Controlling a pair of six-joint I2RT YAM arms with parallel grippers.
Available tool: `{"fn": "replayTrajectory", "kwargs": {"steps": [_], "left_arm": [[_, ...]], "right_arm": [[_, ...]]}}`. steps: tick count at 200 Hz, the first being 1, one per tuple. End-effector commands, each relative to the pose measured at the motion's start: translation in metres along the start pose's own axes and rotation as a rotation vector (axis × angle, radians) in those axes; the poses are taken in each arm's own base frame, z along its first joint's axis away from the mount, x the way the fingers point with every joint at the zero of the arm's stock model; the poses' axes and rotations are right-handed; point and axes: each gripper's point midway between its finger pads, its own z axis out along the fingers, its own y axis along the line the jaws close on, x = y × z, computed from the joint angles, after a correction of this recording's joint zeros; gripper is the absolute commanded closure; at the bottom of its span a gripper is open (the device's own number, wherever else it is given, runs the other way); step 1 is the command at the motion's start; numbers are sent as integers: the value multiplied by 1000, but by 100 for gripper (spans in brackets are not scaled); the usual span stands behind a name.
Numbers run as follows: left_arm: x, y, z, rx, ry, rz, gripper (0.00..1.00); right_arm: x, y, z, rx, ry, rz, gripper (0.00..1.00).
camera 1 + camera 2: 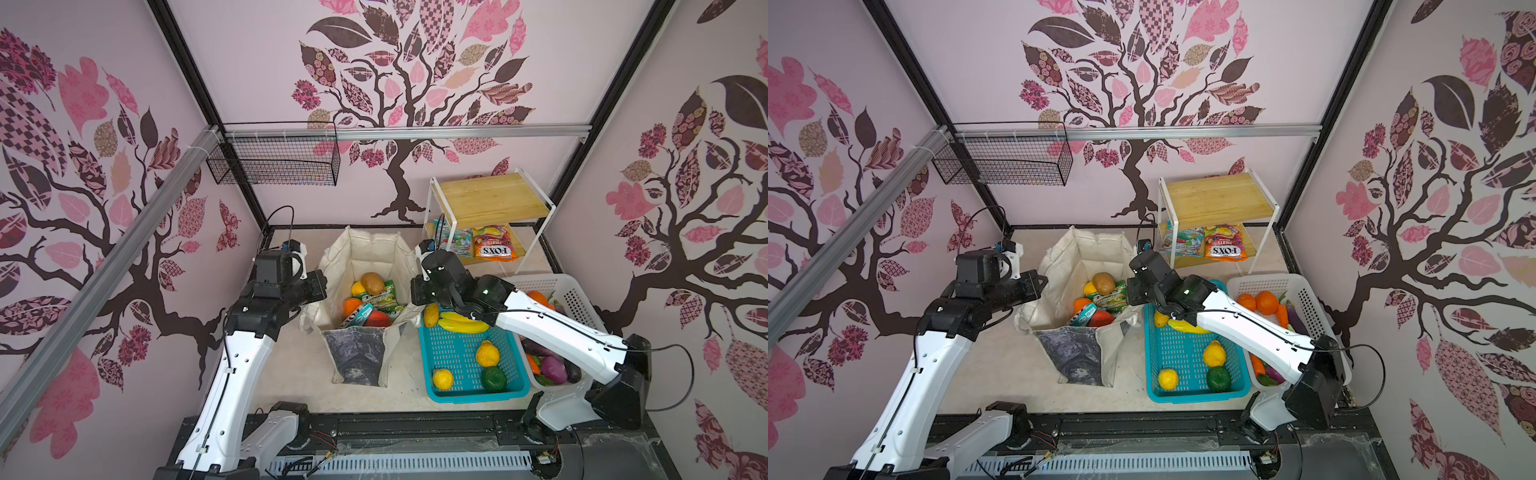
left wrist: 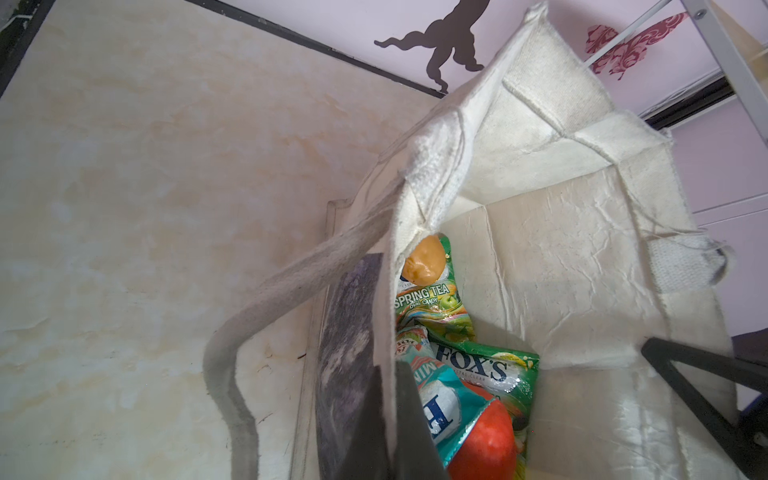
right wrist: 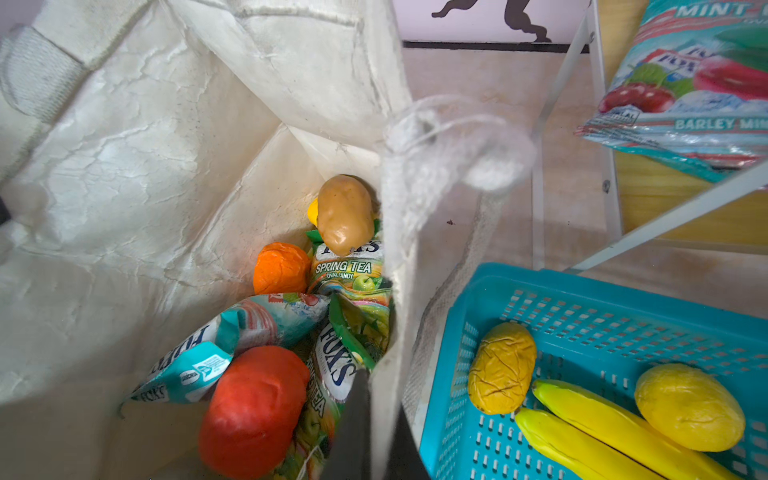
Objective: Place the food into the grocery bag and tie it
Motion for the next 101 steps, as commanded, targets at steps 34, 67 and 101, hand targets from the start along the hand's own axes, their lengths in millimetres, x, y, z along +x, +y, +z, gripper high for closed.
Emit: {"fn": "replayTrajectory", "kwargs": {"steps": [34, 67, 101], "left_arm": [[-17, -6, -10, 17, -72, 18, 51], [-48, -7, -35, 0, -161, -27, 13], [-81, 1, -72, 20, -274, -131, 6]], "right_arm": [[-26, -15, 6, 121, -63, -31, 100], [-25, -29, 0, 147, -69, -7, 100], [-9, -49, 6, 172, -42, 30, 100]]}}
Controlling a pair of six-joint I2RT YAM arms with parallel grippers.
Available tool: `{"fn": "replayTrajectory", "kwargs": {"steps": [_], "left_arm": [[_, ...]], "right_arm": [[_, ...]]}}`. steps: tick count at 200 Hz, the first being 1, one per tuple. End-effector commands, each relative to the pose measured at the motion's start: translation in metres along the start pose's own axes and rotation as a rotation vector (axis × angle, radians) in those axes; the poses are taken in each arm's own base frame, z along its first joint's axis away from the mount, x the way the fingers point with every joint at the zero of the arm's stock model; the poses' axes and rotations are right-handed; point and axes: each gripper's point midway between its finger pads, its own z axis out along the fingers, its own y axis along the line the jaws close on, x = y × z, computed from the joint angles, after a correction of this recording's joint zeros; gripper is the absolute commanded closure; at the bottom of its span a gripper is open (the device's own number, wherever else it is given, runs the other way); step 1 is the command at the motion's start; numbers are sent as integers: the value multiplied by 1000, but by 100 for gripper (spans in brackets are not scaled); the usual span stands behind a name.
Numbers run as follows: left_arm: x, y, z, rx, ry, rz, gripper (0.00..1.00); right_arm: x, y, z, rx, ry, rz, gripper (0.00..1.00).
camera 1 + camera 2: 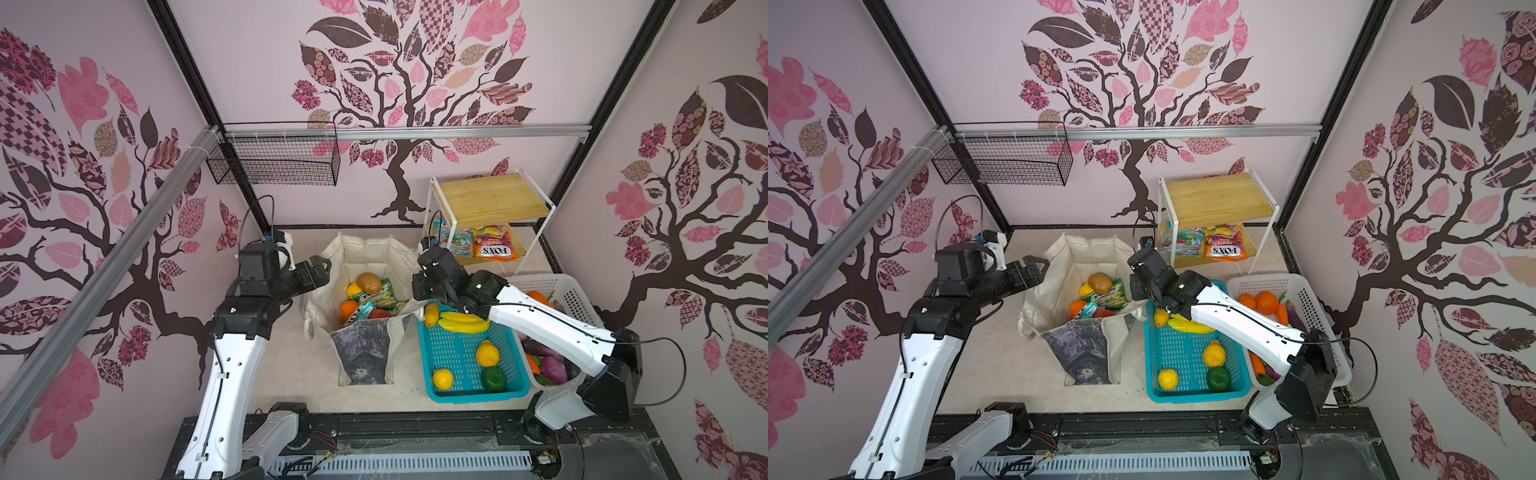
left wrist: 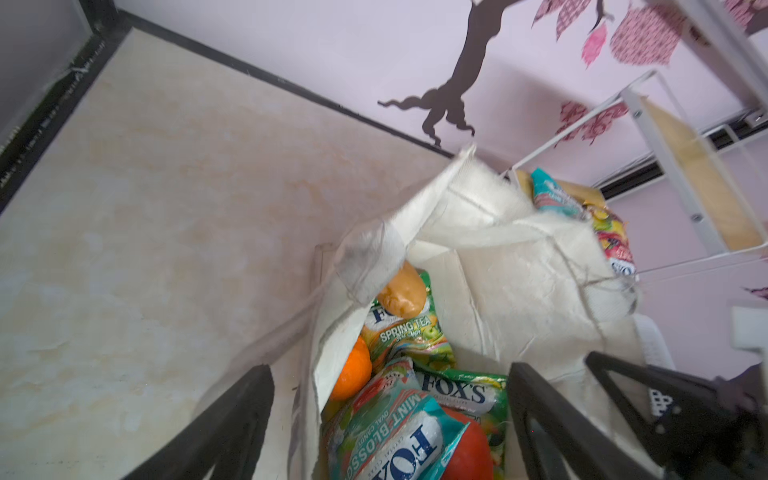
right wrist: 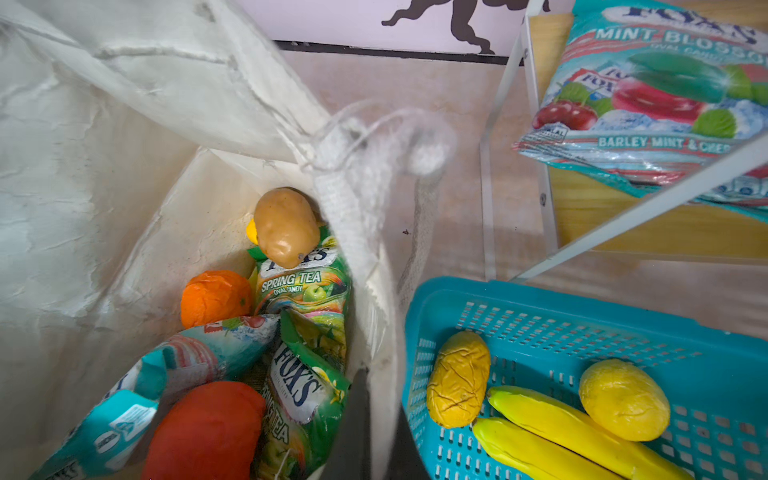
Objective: Place the food into the grocery bag and tie it
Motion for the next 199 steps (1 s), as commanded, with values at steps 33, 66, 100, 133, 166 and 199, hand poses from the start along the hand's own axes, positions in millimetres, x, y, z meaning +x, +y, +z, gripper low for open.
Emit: {"fn": "replayTrajectory", "kwargs": {"steps": [33, 66, 100, 133, 166, 199], "left_arm": [[-19, 18, -35, -76, -110, -114, 21], [28, 51, -22, -148, -54, -168, 40], [56, 82, -18, -183, -30, -229, 63], [97, 97, 12, -149, 82, -285, 55], [127, 97, 35, -54, 98, -350, 47], [123, 102, 40, -74, 87, -403, 33]], "right_arm": [[-1, -24, -6, 30, -38, 69, 100], [12, -20, -1, -6, -12, 91, 100], [15, -25, -5, -5, -28, 100, 100], [16, -22, -9, -37, -37, 104, 100], [17, -18, -7, -58, -29, 104, 100], [18, -11, -5, -98, -30, 118, 100]]}}
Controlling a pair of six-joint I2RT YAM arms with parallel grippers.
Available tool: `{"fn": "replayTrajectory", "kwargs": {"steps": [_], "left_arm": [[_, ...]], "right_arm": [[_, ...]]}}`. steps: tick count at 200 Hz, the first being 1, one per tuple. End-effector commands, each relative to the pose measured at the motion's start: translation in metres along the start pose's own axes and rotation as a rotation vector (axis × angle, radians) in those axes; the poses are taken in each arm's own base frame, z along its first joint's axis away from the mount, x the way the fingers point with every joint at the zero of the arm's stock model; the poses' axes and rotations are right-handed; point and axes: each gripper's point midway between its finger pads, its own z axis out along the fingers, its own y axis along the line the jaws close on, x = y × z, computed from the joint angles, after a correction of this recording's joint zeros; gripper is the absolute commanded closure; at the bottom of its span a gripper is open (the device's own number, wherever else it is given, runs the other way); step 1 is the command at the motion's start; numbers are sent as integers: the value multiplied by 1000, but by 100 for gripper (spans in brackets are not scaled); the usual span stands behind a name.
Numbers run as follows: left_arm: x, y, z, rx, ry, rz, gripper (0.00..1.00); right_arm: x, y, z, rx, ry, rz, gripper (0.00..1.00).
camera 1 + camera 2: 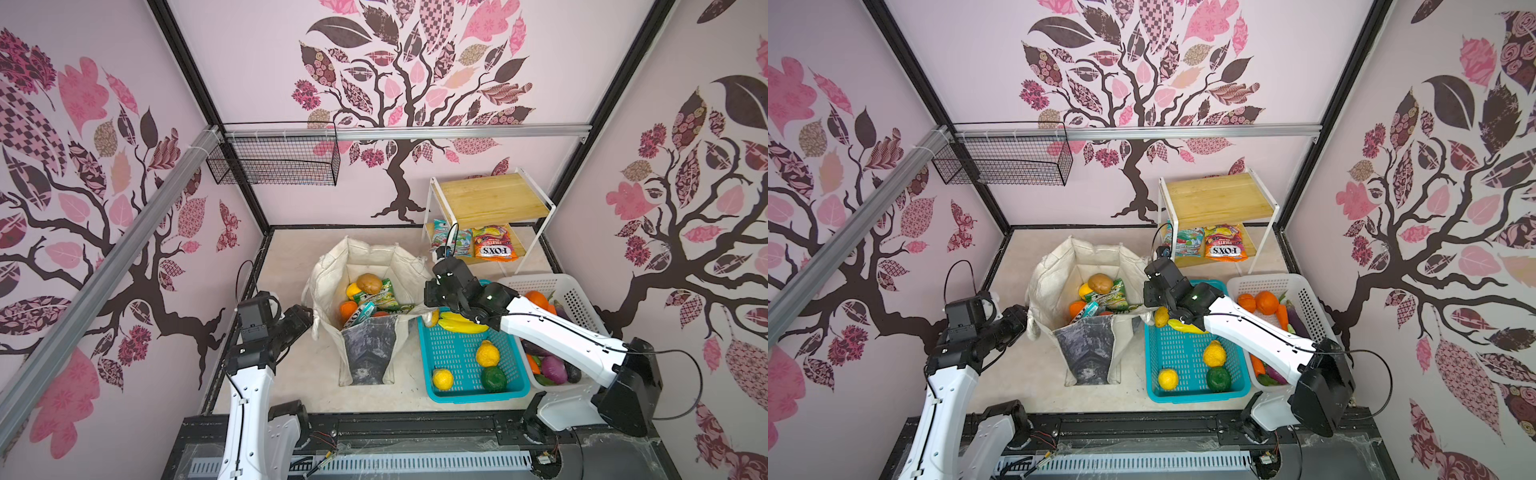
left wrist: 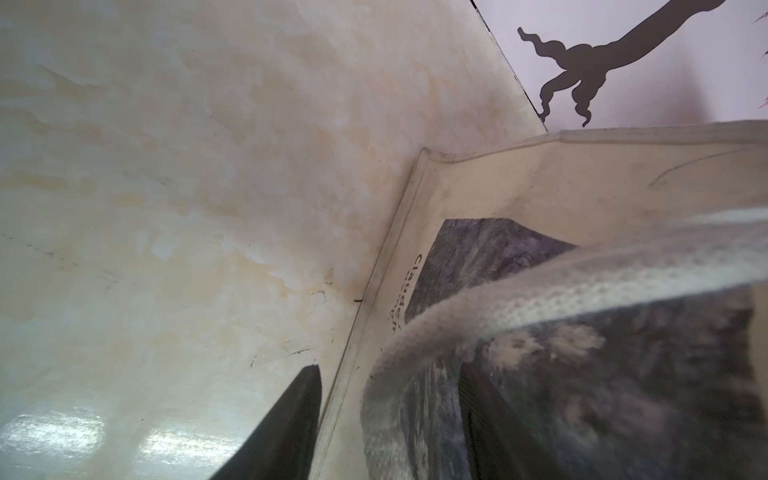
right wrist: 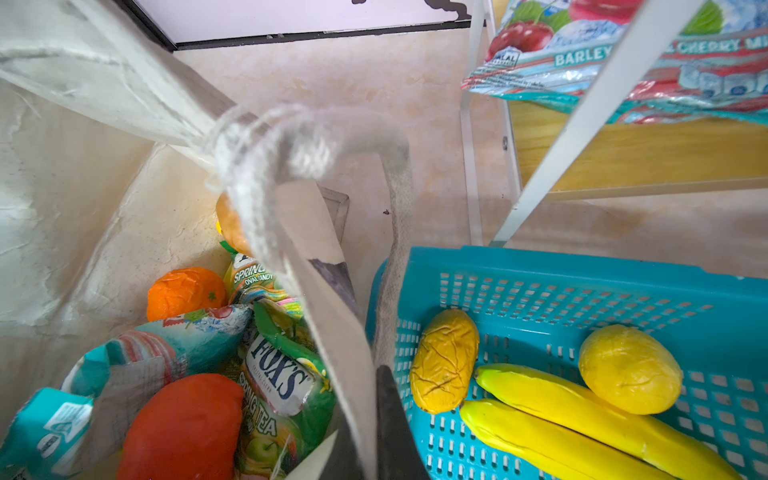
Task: Place the food into the grocery bag and tie it
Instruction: 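Grasp the tote's nearer handle with the left gripper while the right holds the other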
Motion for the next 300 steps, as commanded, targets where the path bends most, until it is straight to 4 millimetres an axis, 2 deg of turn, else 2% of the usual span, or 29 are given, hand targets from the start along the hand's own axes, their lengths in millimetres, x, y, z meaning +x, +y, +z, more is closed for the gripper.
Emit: {"fn": "replayTrajectory", "kwargs": {"steps": [1, 15, 32, 42, 58, 65, 78, 88, 121, 139, 164, 174, 184, 192, 217, 233, 242, 262, 287, 300], "left_arm": [[-14, -13, 5, 75, -59, -30, 33], [-11, -9, 19, 107, -53, -83, 34], [-10, -8, 32, 163, -66, -151, 46], [-13, -12, 33, 211, -101, -160, 56], [-21, -15, 31, 230, -144, -169, 60], [-25, -17, 31, 229, -151, -164, 69], [-28, -19, 26, 202, -145, -124, 93], [-32, -21, 19, 171, -148, -97, 100], [-60, -28, -24, 55, -261, -6, 100], [-77, -50, -50, 72, -309, 65, 100], [-89, -77, -72, 94, -281, 143, 100], [-93, -83, -75, 100, -279, 166, 100], [-98, -79, -73, 67, -287, 168, 100], [-100, -74, -67, 46, -285, 165, 100], [-106, -64, -58, 5, -290, 138, 100], [-112, -60, -56, -16, -315, 128, 100], [-113, -57, -54, -33, -309, 124, 100], [-112, -55, -47, -32, -295, 121, 100], [-112, -57, -43, -7, -295, 113, 100], [-111, -57, -41, -1, -290, 111, 100]], "right_arm": [[-6, 10, -8, -59, -23, 29, 100], [-6, 10, -7, -62, -24, 32, 100], [-6, 10, -8, -62, -26, 34, 100], [-6, 9, -8, -61, -25, 33, 100], [-5, 9, -10, -65, -29, 34, 100], [-6, 8, -10, -63, -32, 37, 100], [-6, 8, -11, -65, -35, 39, 100], [-6, 8, -10, -65, -32, 39, 100], [-9, 13, -12, -85, -36, 50, 100], [-13, 16, -15, -104, -51, 55, 100], [-18, 18, -18, -103, -57, 47, 87], [-19, 16, -21, -97, -60, 49, 75], [-22, 13, -28, -91, -77, 63, 49], [-25, 9, -34, -88, -103, 81, 33], [-31, -5, -61, -93, -199, 115, 18], [-34, -15, -80, -100, -260, 128, 16], [-35, -23, -89, -96, -289, 133, 18], [-25, -36, -102, -100, -310, 160, 20], [1, -52, -83, -116, -209, 216, 21], [14, -57, -70, -134, -152, 260, 28]]}}
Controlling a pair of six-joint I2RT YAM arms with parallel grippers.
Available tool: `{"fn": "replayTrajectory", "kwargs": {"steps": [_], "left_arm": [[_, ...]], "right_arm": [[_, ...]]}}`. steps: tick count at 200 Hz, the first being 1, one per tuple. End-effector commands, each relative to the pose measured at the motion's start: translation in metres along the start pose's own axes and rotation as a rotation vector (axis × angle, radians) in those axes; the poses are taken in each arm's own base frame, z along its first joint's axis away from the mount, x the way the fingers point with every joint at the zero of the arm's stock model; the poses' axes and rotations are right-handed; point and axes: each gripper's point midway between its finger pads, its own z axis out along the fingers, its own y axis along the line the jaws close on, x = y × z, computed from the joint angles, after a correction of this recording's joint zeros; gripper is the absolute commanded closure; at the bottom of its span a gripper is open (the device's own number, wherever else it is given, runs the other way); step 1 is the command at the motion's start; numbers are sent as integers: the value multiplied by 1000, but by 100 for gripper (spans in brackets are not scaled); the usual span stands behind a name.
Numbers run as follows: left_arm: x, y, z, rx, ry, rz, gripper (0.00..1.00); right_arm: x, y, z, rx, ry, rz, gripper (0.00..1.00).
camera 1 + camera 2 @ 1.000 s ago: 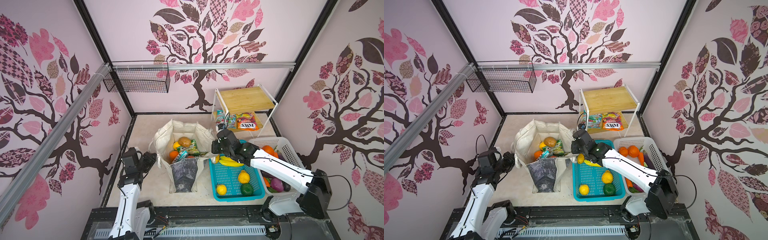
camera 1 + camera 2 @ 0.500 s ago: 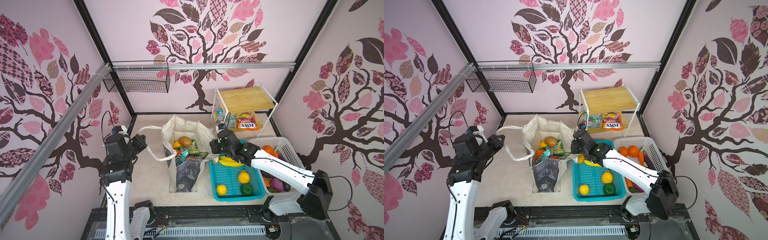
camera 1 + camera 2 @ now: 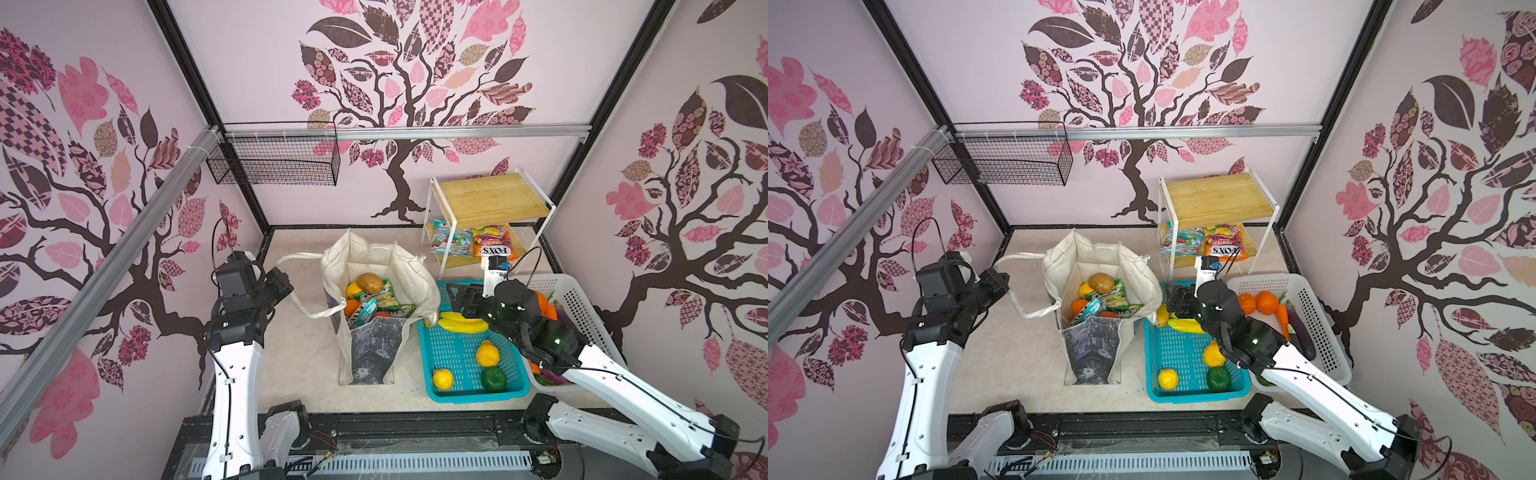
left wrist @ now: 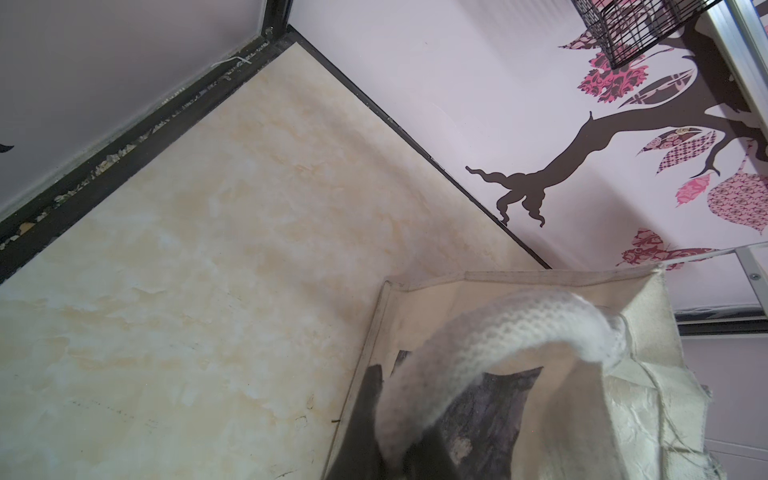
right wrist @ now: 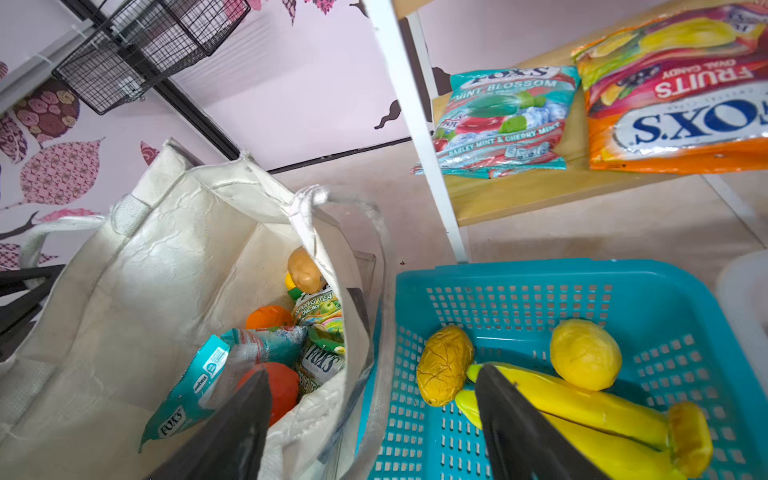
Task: Place the food into the grocery bag and tie it
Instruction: 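Grasp the tote's nearer handle with the left gripper while the right holds the other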
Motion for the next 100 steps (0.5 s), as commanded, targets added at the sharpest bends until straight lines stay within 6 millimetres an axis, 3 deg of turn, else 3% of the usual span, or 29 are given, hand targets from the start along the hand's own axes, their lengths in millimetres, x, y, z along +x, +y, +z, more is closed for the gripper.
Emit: {"fn": "replayTrajectory", "kwargs": {"steps": [1, 23, 47, 100], "left_arm": [[-3, -1, 4, 20, -25, -4, 100], [0, 3, 3, 8, -20, 0, 100], [4, 6, 2, -1, -18, 8, 100], [12, 7, 13, 22, 8, -1, 100]], "right_arm": [[32, -18, 17, 6, 120, 77, 28], [56, -23, 30, 4, 189, 115, 34], [73, -14, 45, -48, 249, 161, 39], [101, 7, 70, -143, 345, 221, 29]]}}
